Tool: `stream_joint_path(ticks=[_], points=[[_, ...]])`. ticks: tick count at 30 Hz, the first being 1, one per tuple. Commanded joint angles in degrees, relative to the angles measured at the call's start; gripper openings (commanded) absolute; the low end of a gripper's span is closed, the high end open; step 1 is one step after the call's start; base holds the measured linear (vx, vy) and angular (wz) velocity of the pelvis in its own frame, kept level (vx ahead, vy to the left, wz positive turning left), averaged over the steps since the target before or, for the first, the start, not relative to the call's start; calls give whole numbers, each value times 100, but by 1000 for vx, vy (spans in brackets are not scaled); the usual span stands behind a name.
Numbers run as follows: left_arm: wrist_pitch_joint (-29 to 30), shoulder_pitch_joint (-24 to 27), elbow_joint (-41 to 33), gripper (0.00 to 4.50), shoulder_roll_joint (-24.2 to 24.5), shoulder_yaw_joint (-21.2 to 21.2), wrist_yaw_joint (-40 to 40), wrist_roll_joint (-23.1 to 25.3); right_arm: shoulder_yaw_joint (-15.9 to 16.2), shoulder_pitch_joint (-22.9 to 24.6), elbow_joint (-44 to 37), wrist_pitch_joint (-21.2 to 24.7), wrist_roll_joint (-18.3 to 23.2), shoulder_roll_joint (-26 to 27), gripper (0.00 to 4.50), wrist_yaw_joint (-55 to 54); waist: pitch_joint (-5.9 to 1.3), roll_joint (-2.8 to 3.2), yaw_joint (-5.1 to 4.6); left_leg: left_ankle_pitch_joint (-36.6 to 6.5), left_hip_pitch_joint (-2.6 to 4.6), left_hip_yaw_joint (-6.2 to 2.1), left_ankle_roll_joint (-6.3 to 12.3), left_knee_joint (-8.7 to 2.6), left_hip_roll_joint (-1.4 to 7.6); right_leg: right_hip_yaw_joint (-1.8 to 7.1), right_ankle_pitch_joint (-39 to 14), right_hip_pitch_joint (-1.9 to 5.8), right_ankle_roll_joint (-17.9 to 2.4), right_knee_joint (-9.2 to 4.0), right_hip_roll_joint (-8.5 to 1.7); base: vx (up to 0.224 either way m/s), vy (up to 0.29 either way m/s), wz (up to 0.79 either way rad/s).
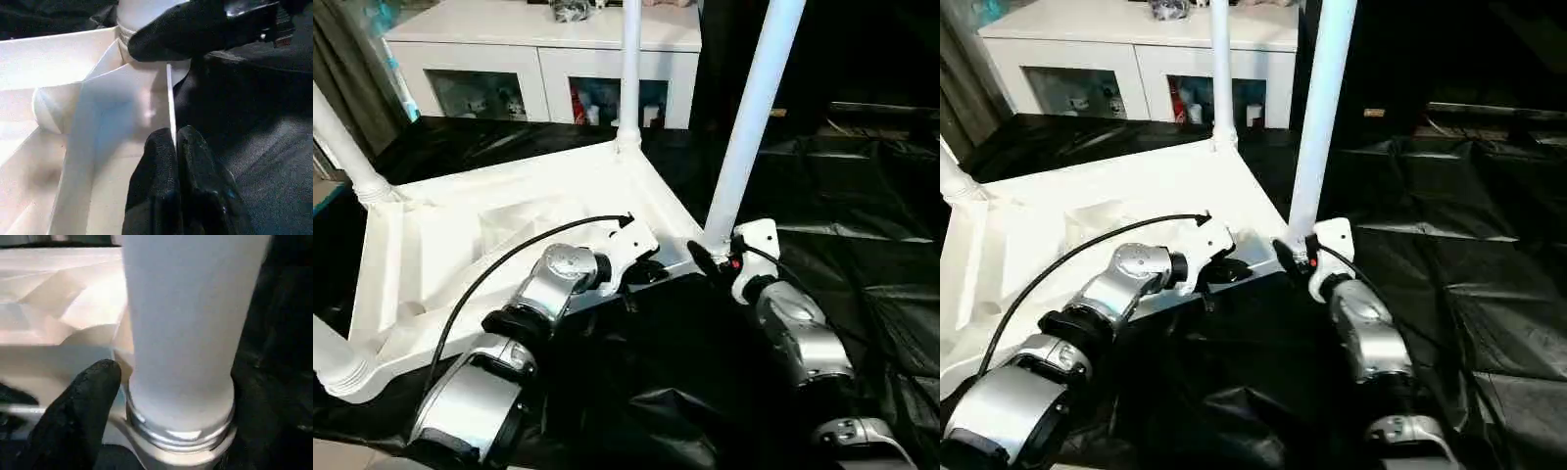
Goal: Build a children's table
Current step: Rotate leg to tighten
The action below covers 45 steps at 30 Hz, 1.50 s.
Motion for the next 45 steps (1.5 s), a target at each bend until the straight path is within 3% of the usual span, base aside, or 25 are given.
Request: stream_joint_path(ticks=[1,3,4,7,10,11,13,20,27,32,34,36,38,39,40,43,44,45], points=[[-267,125,-215,0,7,-218,-694,-172,410,54,-438,123,283,-178,369,1154,-371,-66,35,-1615,101,-98,376,-432,190,153,-1257,249,-1293,-377,-211,0,0,0],[-313,177,-259,0,150,-237,-963,-188,408,107,-586,212,386,-413,369,1555,-384,-51,66,-1315,81,-85,519,-409,217,143,-827,264,-1427,-313,-199,0,0,0],[-377,204,-268,0,263,-236,-1135,-195,383,135,-699,325,484,-562,369,1827,-398,-71,78,-1145,63,-80,596,-387,216,130,-623,285,-1490,-270,-191,0,0,0],[-431,241,-307,0,389,-198,-1396,-277,396,175,-844,464,591,-751,369,2169,-409,-50,140,-907,89,-64,707,-363,236,127,-338,265,-1614,-228,-190,0,0,0],[-359,286,-434,0,615,-133,-1863,-432,454,233,-1003,548,726,-1017,369,2694,-401,-49,188,-1074,116,-60,635,-381,251,132,-462,259,-1664,-226,-190,0,0,0],[-364,304,-466,0,678,-137,-1976,-455,471,252,-1049,557,759,-1054,369,2791,-393,-88,184,-1117,113,-47,631,-383,250,136,-514,250,-1657,-240,-187,0,0,0],[-350,342,-531,0,767,-143,-2136,-498,504,277,-1104,555,787,-1109,369,2928,-378,-68,200,-1264,119,-52,519,-400,252,144,-808,238,-1598,-261,-204,0,0,0],[-345,414,-634,0,915,-107,-2358,-569,566,343,-1167,643,797,-1208,301,3244,-362,-76,217,-1439,130,-58,329,-429,255,157,-1196,219,-1464,-299,-213,0,0,0],[-303,475,-728,0,942,-118,-2406,-605,603,370,-1141,621,805,-1282,246,3350,-383,-84,233,-1190,120,-53,415,-401,246,154,-876,231,-1511,-260,-208,0,0,0],[-277,493,-764,0,884,-85,-2327,-639,585,453,-1152,711,830,-1245,222,3342,-374,-80,254,-1246,130,-53,402,-408,251,155,-1040,223,-1479,-278,-209,0,0,0],[-259,458,-723,0,831,-64,-2164,-606,588,494,-1146,794,830,-1197,219,3258,-376,-78,260,-1275,127,-58,364,-412,252,156,-1078,225,-1451,-278,-209,0,0,0],[-157,280,-472,0,627,2,-1468,-454,535,520,-962,878,673,-955,214,2639,-364,-93,250,-1295,128,-53,346,-416,247,162,-1120,214,-1435,-292,-207,0,0,0],[-81,123,-260,0,430,72,-896,-378,442,474,-672,790,455,-697,211,1882,-354,-114,239,-1489,155,-58,231,-428,233,163,-1492,191,-1355,-342,-223,0,0,0],[-73,86,-212,0,382,88,-760,-361,420,462,-603,757,402,-640,210,1705,-337,-93,222,-1609,162,-71,128,-447,228,169,-1762,171,-1276,-372,-234,0,0,0],[-60,19,-128,0,282,103,-512,-325,372,446,-481,713,324,-510,209,1363,-325,-109,198,-1760,161,-88,40,-466,211,155,-2080,179,-1146,-408,-228,0,0,0],[24,-143,66,0,-5,95,109,-213,256,426,-285,708,195,-105,207,490,-304,-101,131,-2121,202,-104,-98,-496,207,161,-2365,120,-990,-470,-207,0,0,0],[90,-252,183,0,-247,98,565,-154,147,355,-145,765,133,254,206,-238,-298,-104,120,-2215,219,-111,-122,-493,198,157,-2486,105,-962,-488,-211,0,0,0],[113,-292,221,0,-347,96,724,-133,81,295,-57,774,121,420,205,-582,-297,-50,81,-2377,235,-124,-189,-502,192,153,-2624,90,-914,-515,-209,0,0,0]])
